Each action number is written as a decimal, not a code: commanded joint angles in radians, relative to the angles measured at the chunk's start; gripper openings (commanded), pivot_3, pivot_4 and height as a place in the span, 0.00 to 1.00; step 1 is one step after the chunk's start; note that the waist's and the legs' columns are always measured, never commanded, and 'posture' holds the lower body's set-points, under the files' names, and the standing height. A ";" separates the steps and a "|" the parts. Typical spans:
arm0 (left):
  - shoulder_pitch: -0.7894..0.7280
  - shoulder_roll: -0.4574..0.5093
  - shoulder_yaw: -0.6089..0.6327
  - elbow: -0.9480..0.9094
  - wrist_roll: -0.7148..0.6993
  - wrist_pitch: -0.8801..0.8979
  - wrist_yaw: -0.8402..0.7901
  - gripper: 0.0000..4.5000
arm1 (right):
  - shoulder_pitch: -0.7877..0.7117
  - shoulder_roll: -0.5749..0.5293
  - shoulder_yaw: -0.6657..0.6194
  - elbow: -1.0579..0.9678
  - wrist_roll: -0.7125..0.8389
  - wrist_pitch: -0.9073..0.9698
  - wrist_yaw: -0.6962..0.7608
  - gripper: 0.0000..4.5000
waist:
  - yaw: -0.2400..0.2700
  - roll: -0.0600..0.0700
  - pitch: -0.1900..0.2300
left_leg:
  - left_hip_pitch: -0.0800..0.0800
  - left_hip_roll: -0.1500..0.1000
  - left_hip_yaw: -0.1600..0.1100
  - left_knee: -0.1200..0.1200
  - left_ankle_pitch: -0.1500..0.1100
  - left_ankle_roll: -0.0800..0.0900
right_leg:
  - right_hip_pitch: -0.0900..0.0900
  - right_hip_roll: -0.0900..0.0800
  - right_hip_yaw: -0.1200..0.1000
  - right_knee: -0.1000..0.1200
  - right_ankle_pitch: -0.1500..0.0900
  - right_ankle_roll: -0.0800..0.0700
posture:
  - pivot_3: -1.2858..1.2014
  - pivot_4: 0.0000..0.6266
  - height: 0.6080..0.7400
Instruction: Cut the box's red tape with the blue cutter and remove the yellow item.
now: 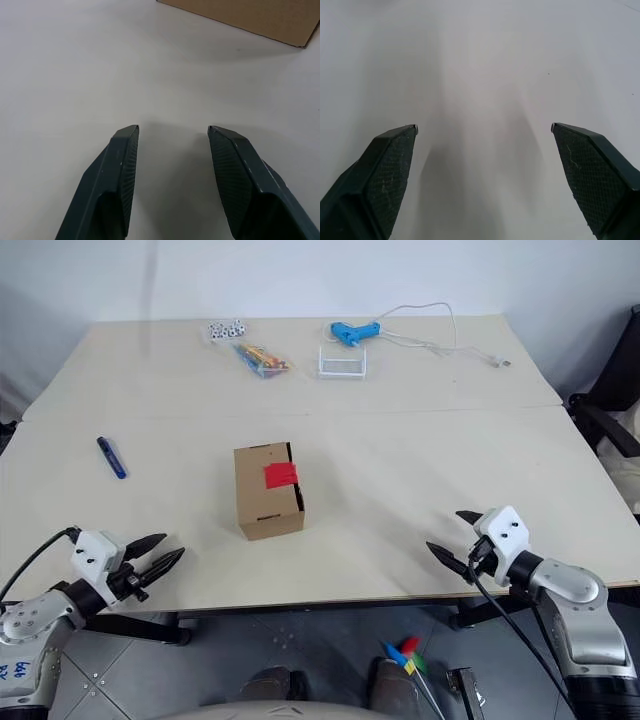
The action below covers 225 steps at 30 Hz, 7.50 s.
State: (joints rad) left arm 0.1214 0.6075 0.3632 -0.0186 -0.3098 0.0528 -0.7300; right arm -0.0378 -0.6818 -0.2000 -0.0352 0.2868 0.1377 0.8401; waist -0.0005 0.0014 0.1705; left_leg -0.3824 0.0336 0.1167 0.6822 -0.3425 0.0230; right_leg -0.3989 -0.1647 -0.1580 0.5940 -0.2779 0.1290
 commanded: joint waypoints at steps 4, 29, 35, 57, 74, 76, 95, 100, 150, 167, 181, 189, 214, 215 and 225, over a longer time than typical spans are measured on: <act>-0.016 -0.003 -0.001 -0.003 -0.008 -0.005 0.015 0.52 | -0.017 -0.012 -0.009 -0.001 -0.001 0.001 -0.006 1.00 | -0.001 0.000 0.000 | 0.000 0.000 0.000 0.000 0.000 0.000 | 0.000 0.000 0.000 0.000 0.000 0.000 | 0.52 0.24 1.00; -0.477 0.011 -0.168 0.284 -0.031 0.216 -0.130 0.00 | -0.101 0.043 0.161 -0.503 0.172 0.613 -0.192 0.20 | 0.000 -0.001 0.000 | 0.007 0.000 0.001 0.000 -0.001 0.000 | 0.003 0.000 0.001 0.005 0.000 0.000 | 0.52 0.24 1.00; -0.522 -0.017 -0.248 0.267 -0.039 0.277 -0.212 0.00 | -0.258 0.085 0.283 -0.478 0.166 0.728 -0.228 0.01 | -0.008 -0.001 0.001 | 0.007 0.000 0.004 0.000 -0.001 0.000 | 0.001 0.000 0.001 0.008 0.000 0.000 | 0.52 0.24 1.00; -0.513 -0.145 -0.381 0.027 -0.085 0.407 -0.235 0.00 | -0.484 0.142 0.374 -0.231 -0.006 0.594 -0.242 0.01 | -0.003 -0.002 0.001 | 0.005 -0.001 0.004 0.000 0.000 -0.001 | 0.001 0.000 0.000 0.008 0.000 0.001 | 0.52 0.24 1.00; -0.808 -0.108 -0.139 0.565 0.013 0.147 0.079 0.00 | -0.421 0.180 0.351 -0.336 0.004 0.674 -0.290 0.01 | -0.002 -0.004 0.002 | 0.005 -0.001 0.004 0.001 0.000 -0.001 | 0.001 0.000 -0.001 0.008 0.001 0.001 | 0.52 0.24 1.00; -0.872 -0.115 -0.158 0.702 0.043 0.061 0.051 0.00 | -0.419 0.198 0.355 -0.342 0.002 0.685 -0.307 0.01 | -0.003 -0.004 0.002 | 0.005 -0.001 0.006 0.000 0.000 -0.001 | 0.001 0.000 -0.002 0.008 0.001 0.001 | 0.52 0.24 1.00; -1.041 -0.206 -0.263 0.999 0.109 -0.094 -0.272 0.00 | -0.459 0.302 0.417 -0.348 -0.029 0.709 -0.361 0.01 | -0.022 -0.005 0.003 | 0.003 -0.002 0.007 0.000 0.000 -0.001 | 0.000 0.000 -0.004 0.008 0.000 0.002 | 0.52 0.24 1.00; -0.982 -0.212 -0.287 0.880 0.107 -0.042 -0.291 0.00 | -0.443 0.284 0.418 -0.407 -0.020 0.754 -0.347 0.01 | -0.026 -0.005 0.003 | 0.002 -0.002 0.006 0.000 0.000 -0.001 | 0.000 0.000 -0.004 0.008 0.000 0.002 | 0.52 0.24 1.00; -0.972 -0.432 -0.404 0.803 0.157 -0.010 -0.307 0.00 | -0.208 0.046 0.187 -0.732 0.098 1.003 -0.317 0.01 | 0.026 -0.006 0.003 | -0.004 -0.003 0.003 0.004 0.001 0.000 | 0.001 0.000 -0.005 0.001 0.001 0.003 | 0.52 0.24 1.00; -0.968 -0.290 -0.310 0.718 0.136 0.031 -0.202 0.04 | -0.020 -0.129 -0.103 -0.601 0.125 0.801 -0.167 0.04 | 0.024 -0.006 0.003 | -0.004 -0.003 0.003 0.004 0.001 0.000 | 0.001 0.000 -0.005 0.000 0.001 0.004 | 0.52 0.24 1.00; -0.972 -0.244 -0.149 0.442 0.125 0.300 0.268 0.88 | -0.204 -0.169 -0.214 -0.392 0.232 0.593 -0.051 0.99 | 0.021 -0.007 0.004 | -0.003 -0.003 0.003 0.004 0.001 0.000 | 0.001 0.000 -0.004 0.001 0.002 0.004 | 0.52 0.24 1.00; -0.992 -0.278 -0.041 0.444 0.312 0.257 0.936 0.99 | -0.456 -0.063 -0.019 -0.297 0.301 0.481 0.069 1.00 | 0.024 -0.009 0.004 | -0.004 -0.003 0.002 0.006 0.001 0.001 | 0.001 0.000 -0.004 0.002 0.002 0.005 | 0.52 0.24 1.00; -1.141 -0.167 0.131 0.870 0.223 0.300 1.303 0.99 | -0.489 -0.103 0.052 -0.266 0.307 0.465 0.122 1.00 | 0.022 -0.010 0.005 | -0.005 -0.004 0.001 0.006 0.001 0.001 | 0.001 0.000 -0.005 0.002 0.003 0.007 | 0.52 0.24 1.00; -1.134 -0.165 0.136 0.878 0.214 0.308 1.299 0.99 | -0.481 -0.110 0.053 -0.268 0.305 0.468 0.123 1.00 | 0.022 -0.010 0.005 | -0.005 -0.004 0.001 0.006 0.001 0.001 | 0.001 0.000 -0.005 0.002 0.003 0.007 | 0.52 0.24 1.00; -1.112 -0.157 0.121 0.954 0.187 0.277 1.229 0.99 | -0.476 -0.116 0.053 -0.273 0.308 0.481 0.116 1.00 | 0.023 -0.011 0.005 | -0.005 -0.004 0.001 0.006 0.001 0.001 | 0.001 0.000 -0.005 0.002 0.003 0.007 | 0.52 0.24 1.00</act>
State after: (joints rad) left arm -0.9908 0.4325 0.4963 0.9432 -0.1195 0.3549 0.5084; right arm -0.5028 -0.7840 -0.1223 -0.2747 0.5786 0.6193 0.9590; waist 0.0222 -0.0095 0.1757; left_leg -0.3872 0.0299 0.1178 0.6879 -0.3415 0.0238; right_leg -0.3977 -0.1647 -0.1626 0.5962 -0.2748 0.1363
